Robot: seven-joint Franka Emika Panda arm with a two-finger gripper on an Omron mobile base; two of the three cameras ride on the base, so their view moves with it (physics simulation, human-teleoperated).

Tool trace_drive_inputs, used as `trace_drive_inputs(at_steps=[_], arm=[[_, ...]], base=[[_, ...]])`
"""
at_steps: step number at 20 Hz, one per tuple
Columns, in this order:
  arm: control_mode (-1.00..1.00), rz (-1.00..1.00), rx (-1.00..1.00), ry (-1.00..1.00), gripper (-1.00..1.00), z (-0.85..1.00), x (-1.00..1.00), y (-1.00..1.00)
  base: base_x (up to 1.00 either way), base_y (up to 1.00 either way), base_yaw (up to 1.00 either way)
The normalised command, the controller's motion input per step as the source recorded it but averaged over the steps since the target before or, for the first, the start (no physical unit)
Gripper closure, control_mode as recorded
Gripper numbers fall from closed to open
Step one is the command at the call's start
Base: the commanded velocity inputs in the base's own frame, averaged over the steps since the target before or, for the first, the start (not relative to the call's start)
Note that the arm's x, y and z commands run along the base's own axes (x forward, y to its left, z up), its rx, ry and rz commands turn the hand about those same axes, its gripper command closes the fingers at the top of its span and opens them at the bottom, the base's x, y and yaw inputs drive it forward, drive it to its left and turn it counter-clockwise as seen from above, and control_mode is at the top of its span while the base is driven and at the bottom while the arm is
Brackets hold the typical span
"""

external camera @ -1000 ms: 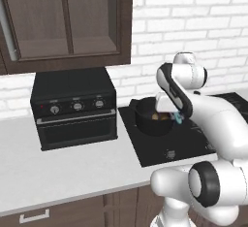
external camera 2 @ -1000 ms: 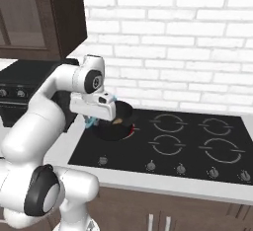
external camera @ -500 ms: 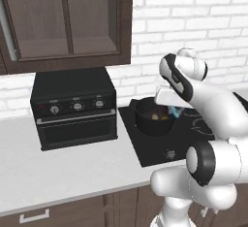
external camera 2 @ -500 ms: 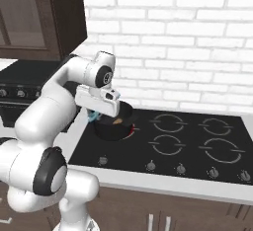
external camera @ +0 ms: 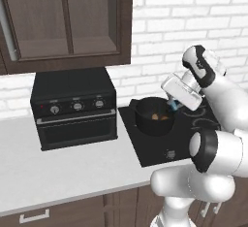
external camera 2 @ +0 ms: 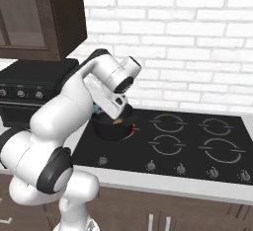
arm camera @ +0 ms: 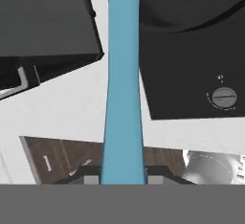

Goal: Put the sweet potato and mushroom in the pot. Retrieve the spatula and lightly stir the vegetables in the pot.

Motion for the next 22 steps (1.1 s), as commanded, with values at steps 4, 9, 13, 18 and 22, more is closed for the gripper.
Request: trace_drive_inputs(at_steps=[4,9,13,18,22], arm=[[-1.0,-0.26,0.46,0.19,1.0,0.23,0.01,0.17],[-1.0,-0.19,0.27,0.54,1.0,0.13,0.0,0.14],[-1.0,-0.16,0.08,0.6,1.0,0.13,0.0,0.0],[-1.0,-0.07,0.0,0.28,1.0,0.01,0.01,0.0],[-1.0,0.0,0.0,0.0,1.0,0.0,0.0,0.0]], base=[[0.0,0.0,0.0],[0.0,0.0,0.0],[0.0,0.0,0.0],[0.0,0.0,0.0],[0.0,0.0,0.0]])
